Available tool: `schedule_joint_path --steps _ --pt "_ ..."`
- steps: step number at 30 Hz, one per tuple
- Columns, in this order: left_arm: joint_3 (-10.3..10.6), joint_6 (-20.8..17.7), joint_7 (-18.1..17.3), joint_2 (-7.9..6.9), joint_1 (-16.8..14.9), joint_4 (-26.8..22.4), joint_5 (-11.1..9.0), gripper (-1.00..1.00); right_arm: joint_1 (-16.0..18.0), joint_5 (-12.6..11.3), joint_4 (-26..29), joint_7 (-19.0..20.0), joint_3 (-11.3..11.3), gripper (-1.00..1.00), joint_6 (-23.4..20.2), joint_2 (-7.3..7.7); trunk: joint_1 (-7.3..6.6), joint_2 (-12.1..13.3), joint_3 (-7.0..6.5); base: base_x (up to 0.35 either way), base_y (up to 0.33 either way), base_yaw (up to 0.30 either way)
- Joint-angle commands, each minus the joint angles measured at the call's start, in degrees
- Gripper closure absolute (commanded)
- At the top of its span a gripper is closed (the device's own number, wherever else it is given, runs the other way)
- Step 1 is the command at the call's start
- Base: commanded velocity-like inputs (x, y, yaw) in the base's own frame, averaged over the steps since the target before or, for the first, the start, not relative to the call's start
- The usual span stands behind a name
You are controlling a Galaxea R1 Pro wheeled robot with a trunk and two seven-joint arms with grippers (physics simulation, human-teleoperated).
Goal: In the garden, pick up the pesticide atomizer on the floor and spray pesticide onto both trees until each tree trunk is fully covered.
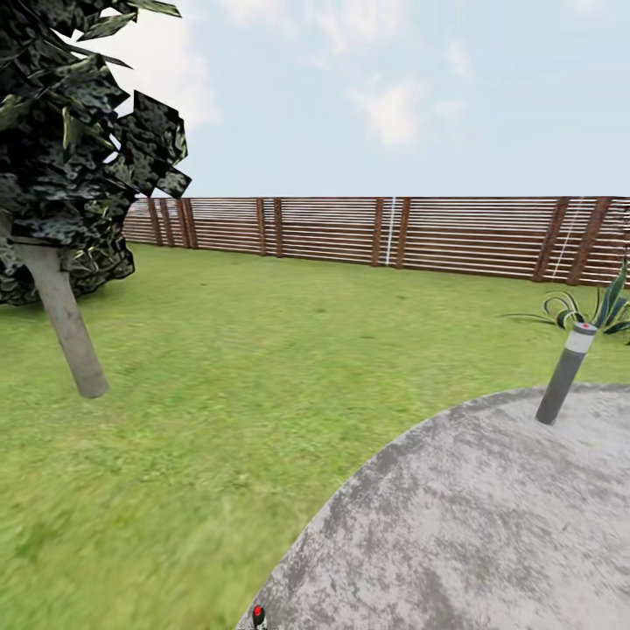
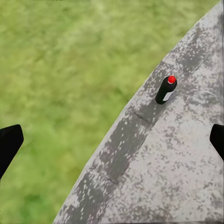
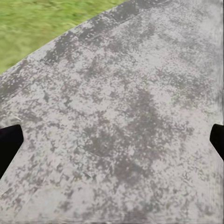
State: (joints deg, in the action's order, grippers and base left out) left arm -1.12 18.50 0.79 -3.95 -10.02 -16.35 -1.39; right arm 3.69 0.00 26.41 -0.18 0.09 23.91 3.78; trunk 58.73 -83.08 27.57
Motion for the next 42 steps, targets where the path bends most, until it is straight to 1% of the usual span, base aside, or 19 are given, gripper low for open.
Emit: schedule_joint_path --steps 1,10,38,42 --pt "0.01 0.11 0.00 0.00 0.00 0.00 0.00 -1.00 0.00 0.00 0.00 0.00 0.00 -1.00 0.00 0.00 0.00 0.00 0.00 -0.259 0.167 -0.290" --pt "-0.02 0.31 0.00 0.00 0.00 0.00 -0.01 -1.00 0.00 0.00 0.03 0.00 0.00 -1.00 0.00 0.00 0.00 0.00 0.00 -0.239 0.159 -0.290" --pt "-0.01 0.31 0.00 0.01 0.00 0.00 0.08 -1.00 0.00 0.00 0.05 0.00 0.00 -1.00 0.00 0.00 0.00 0.00 0.00 -0.004 0.003 -0.290" --pt "-0.01 0.31 0.00 0.00 0.00 0.00 0.08 -1.00 0.00 0.00 0.14 0.00 0.00 -1.00 0.04 0.00 0.00 0.00 0.00 0.000 0.000 -0.127"
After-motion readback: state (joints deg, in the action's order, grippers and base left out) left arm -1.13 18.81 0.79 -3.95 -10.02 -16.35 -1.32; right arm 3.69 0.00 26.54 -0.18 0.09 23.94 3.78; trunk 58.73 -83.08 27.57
